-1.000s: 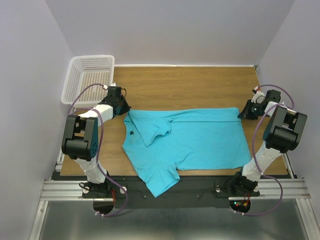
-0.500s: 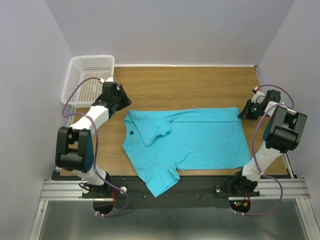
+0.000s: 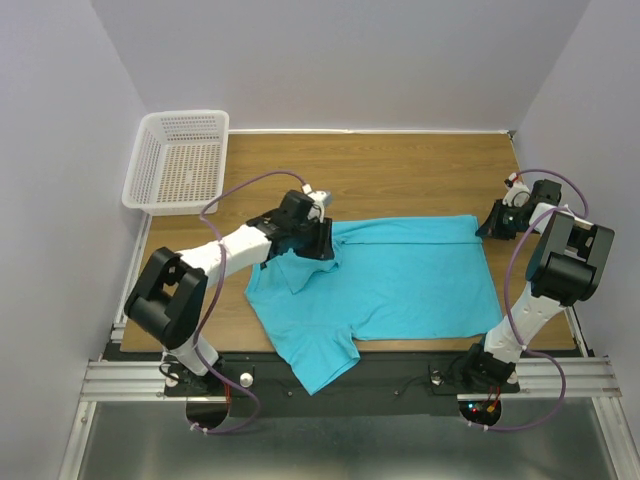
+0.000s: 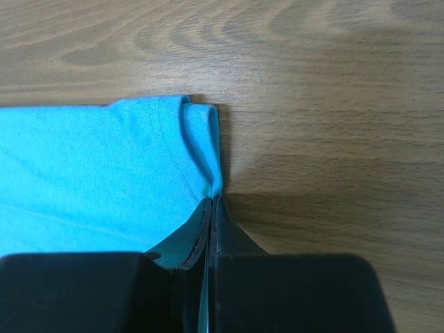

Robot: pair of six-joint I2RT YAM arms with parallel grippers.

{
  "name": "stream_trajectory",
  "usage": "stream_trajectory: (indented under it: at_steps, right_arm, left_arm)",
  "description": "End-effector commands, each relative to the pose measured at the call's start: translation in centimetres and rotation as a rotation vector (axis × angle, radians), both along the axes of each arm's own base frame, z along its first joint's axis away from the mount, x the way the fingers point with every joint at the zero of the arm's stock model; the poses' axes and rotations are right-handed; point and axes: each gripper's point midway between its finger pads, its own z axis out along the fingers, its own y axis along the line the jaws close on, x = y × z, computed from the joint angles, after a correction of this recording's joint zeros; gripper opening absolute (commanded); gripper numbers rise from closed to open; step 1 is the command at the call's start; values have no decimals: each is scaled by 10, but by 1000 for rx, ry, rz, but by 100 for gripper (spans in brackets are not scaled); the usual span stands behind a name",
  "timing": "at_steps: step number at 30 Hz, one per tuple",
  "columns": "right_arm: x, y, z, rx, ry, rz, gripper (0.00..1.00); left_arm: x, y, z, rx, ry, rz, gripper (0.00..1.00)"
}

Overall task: Fold and stack the t-shirts
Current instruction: Fold the tshirt

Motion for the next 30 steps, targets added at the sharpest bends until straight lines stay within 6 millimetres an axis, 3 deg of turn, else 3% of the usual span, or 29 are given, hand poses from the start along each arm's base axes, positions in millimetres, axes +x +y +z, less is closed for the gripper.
stream_trajectory:
  at_steps: [1, 9, 20, 25, 30]
  right_arm:
    - [-14, 10, -19, 18, 96, 10, 1]
    - [-14, 10, -18, 18, 95, 9, 1]
    - [-14, 10, -19, 18, 96, 10, 1]
    - [-14, 10, -19, 18, 98, 10, 1]
    - [-14, 10, -19, 19, 96, 11, 1]
  left_arm:
    - [-5, -7, 1, 95, -44, -24, 49]
    - [-10, -22, -17, 239, -62, -18, 49]
    - [6, -40, -22, 348, -110, -22, 48]
    - [5, -44, -35, 406, -90, -39, 43]
    - [1, -50, -38, 413, -82, -63, 29]
